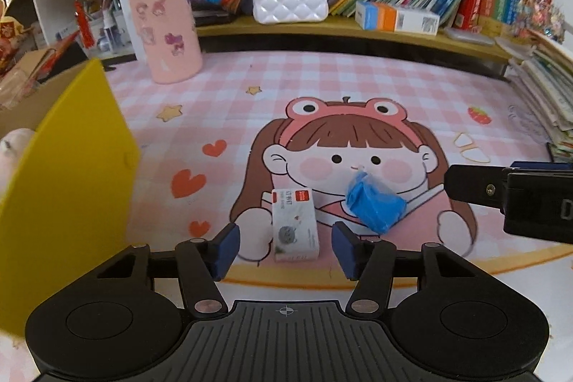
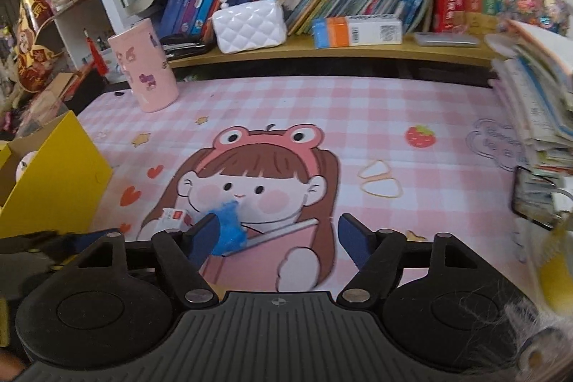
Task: Organize objects
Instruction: 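Move the left tool toward the white card box while the right tool approaches the blue squishy toy, then grasp the white card box with the left tool while the right tool grasps the blue squishy toy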
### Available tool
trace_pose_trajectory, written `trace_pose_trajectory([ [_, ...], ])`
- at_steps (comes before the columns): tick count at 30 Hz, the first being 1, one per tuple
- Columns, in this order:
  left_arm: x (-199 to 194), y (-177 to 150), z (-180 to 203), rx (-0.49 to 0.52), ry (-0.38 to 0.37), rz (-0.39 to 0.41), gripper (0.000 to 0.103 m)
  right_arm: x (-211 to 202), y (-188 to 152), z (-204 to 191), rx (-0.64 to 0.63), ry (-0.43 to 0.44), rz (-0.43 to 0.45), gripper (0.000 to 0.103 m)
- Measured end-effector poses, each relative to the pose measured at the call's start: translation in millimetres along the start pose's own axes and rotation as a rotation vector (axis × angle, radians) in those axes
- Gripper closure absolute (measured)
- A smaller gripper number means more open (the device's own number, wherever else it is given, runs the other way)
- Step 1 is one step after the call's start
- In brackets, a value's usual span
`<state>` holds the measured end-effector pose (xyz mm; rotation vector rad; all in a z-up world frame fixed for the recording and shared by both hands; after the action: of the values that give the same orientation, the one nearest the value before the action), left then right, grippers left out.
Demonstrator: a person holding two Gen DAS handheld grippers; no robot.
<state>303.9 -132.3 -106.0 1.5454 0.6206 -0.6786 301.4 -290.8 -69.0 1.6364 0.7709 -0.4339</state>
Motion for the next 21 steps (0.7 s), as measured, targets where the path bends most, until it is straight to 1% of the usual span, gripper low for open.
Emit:
trace_pose_trajectory([
  [4,16,0,3,-0.006,0.021,-0.018,0.048,14,3,-6,-0.028,0.033,-0.020,0.038],
  [6,20,-1,3,-0.008,0.025,-0.013,0.054,20,4,-7,-0.031,0.057,-0.037,0.041],
  [7,20,-1,2,-0.017,0.017,-0.006,0.061,24,4,-8,-0.031,0.068,-0.049,0.041],
  [8,20,-1,1,-0.025,0.000,-0.005,0.071,26,4,-8,-0.032,0.077,-0.059,0.041],
  [9,19,0,1,-0.025,-0.004,-0.005,0.074,29,4,-10,-0.039,0.085,-0.067,0.041],
  [12,15,-3,-5,-0.035,0.006,-0.018,0.075,36,4,-16,-0.076,0.107,-0.081,0.041],
  [16,-4,-11,-18,-0.067,0.022,-0.026,0.075,46,4,-24,-0.116,0.132,-0.100,0.041],
  [21,-29,-24,-31,-0.113,0.019,-0.041,0.075,65,1,-33,-0.152,0.136,-0.143,0.041],
])
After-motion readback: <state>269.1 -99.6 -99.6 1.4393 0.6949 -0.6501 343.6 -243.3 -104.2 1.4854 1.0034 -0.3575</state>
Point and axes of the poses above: each gripper's, at about its wrist camera, not at the fingertips, and x roughly the way its jaws point, z to its right, y to its top, the point moved 4 cm from there along x, roughly the way its jaws point, and after that the axes turned 1 degree about z, right-handed, at the moved point
